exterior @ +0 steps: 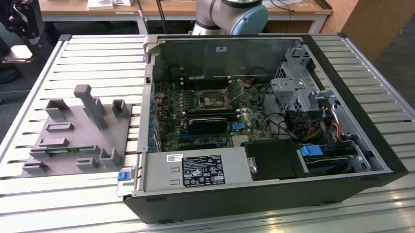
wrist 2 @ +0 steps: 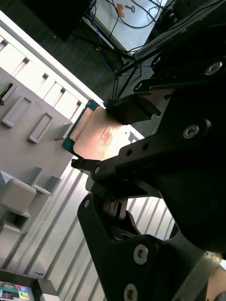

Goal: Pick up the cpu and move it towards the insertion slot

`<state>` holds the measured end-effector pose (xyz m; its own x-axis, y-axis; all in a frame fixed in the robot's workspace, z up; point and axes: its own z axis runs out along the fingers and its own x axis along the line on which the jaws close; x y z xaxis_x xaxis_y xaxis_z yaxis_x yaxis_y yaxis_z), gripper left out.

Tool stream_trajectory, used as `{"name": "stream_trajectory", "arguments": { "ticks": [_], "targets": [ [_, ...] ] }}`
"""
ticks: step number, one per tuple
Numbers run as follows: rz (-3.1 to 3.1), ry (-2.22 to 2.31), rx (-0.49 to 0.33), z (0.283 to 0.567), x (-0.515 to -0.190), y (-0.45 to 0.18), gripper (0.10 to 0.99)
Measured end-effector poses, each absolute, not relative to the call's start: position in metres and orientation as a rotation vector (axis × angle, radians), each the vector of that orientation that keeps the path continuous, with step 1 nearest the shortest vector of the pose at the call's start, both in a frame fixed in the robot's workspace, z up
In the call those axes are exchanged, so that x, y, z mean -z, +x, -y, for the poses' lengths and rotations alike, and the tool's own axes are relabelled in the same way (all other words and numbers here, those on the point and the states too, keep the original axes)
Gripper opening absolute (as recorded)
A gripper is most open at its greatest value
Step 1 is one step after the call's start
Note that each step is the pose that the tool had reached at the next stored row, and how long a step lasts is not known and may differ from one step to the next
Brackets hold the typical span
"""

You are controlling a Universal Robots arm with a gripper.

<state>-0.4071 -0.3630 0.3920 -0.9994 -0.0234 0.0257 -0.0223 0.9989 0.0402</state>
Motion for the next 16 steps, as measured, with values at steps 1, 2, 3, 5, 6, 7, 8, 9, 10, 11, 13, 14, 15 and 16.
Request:
{"name": "stream_trajectory", "arguments": {
  "ticks": [1,2,3,5,6,7,8,9,10,11,13,14,15,16],
  "targets": [
    [3.114,0.036,0.062,0.363,-0.3923,-0.4065,0.545],
    [3.114,0.036,0.062,0.363,-0.3925,-0.4059,0.545],
    [3.113,0.036,0.062,0.363,-0.393,-0.4047,0.545],
    [3.111,0.036,0.062,0.363,-0.3935,-0.4034,0.545],
    [3.111,0.036,0.062,0.363,-0.3937,-0.4028,0.545],
    [3.11,0.036,0.062,0.363,-0.394,-0.4021,0.545],
    [3.11,0.035,0.062,0.363,-0.3942,-0.4016,0.545],
    [3.109,0.035,0.062,0.363,-0.3944,-0.401,0.545],
    [3.109,0.035,0.062,0.363,-0.3947,-0.4004,0.545],
    [3.108,0.035,0.062,0.363,-0.3948,-0.3999,0.545],
    [3.107,0.035,0.062,0.363,-0.3953,-0.3987,0.545],
    [3.107,0.035,0.062,0.363,-0.3955,-0.3981,0.545],
    [3.106,0.035,0.062,0.363,-0.3957,-0.3975,0.545],
    [3.106,0.035,0.062,0.363,-0.3959,-0.3968,0.545]
  ]
}}
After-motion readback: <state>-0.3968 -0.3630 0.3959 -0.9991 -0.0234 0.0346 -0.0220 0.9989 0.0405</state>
